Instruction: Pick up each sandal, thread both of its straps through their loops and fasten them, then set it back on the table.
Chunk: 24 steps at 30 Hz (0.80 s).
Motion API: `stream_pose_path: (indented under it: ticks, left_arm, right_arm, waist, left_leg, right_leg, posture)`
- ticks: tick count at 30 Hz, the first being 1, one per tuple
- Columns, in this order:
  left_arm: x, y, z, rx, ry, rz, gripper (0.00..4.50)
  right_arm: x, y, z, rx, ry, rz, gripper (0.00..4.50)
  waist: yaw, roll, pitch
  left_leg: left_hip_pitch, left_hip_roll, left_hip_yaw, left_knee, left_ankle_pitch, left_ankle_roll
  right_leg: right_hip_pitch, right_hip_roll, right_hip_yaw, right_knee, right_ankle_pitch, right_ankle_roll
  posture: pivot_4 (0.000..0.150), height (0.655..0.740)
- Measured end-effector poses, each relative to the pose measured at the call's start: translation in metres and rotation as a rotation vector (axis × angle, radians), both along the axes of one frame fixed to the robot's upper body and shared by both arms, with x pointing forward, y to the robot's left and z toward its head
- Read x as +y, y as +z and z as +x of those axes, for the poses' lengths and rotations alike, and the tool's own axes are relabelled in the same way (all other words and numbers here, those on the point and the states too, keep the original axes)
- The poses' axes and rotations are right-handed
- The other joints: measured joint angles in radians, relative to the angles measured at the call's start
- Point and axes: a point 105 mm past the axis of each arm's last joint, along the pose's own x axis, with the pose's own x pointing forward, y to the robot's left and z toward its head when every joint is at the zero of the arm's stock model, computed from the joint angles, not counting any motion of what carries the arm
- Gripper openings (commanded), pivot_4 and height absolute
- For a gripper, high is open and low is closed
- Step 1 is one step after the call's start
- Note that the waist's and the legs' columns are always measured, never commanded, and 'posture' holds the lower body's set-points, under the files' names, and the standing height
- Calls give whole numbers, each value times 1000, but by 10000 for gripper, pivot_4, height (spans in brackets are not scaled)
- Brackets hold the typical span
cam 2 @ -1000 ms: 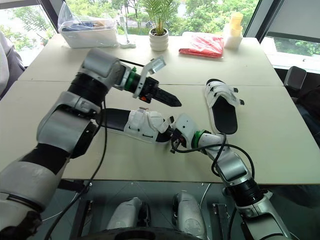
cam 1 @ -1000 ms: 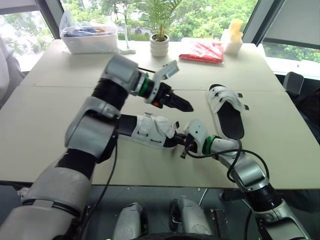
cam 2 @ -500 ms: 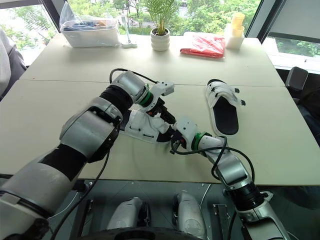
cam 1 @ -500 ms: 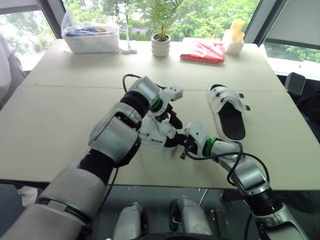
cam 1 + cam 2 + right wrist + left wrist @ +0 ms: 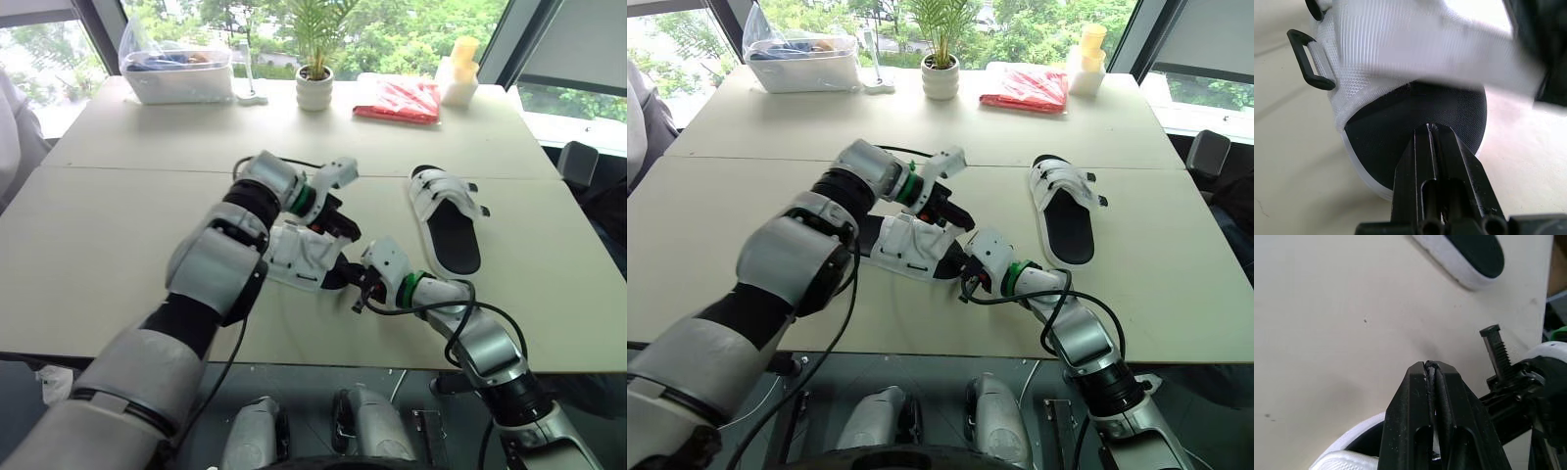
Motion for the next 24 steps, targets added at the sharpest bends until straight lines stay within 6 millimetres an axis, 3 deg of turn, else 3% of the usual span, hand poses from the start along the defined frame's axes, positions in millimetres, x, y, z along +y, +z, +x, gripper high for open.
stream_pose_path:
  ticks: [3,7,14,17,20,24]
  left_arm:
    - [9,27,-3,-126,-145,-128,729]
    - [25,42,-19,-276,-300,-298,729]
    - [53,43,-59,-581,-493,-324,729]
    - [72,26,-78,-571,-494,-312,729]
    - [77,23,-87,-528,-451,-314,9652]
    - [92,25,-100,-476,-422,-267,28725]
  right_arm:
    - [1,0,0,1,5,-1,0]
    - [2,0,0,2,12,-3,0]
    - [3,0,1,5,24,-12,0]
    - [1,0,2,5,25,-18,0]
    - [0,-1,2,6,21,-20,0]
    - [2,-1,2,8,32,-18,0]
  waist:
    - [-2,0,0]
    - [-5,1,0]
    - [-6,2,-1]
    - [-3,3,-1]
    - [-1,2,-1]
    - [-5,3,-1]
  left_leg:
    - [0,0,0,0,0,0]
    - [1,0,0,0,0,0]
    - [2,0,0,0,0,0]
    - [2,0,-1,0,0,0]
    - [2,0,-1,1,0,0]
    - [3,0,-1,0,0,0]
  right_leg:
    - [0,0,0,0,0,0]
    - [0,-1,0,1,-1,-2]
    - [1,-2,0,1,-1,-2]
    - [2,-2,-1,1,-1,-3]
    - [3,-2,-1,1,-1,-3]
    - [2,-1,-1,1,-1,-3]
  posture:
    - [1500,7288]
    - [1500,7288]
    - [1500,7288]
    - [1500,7288]
    - [1500,7288]
    - [1500,7288]
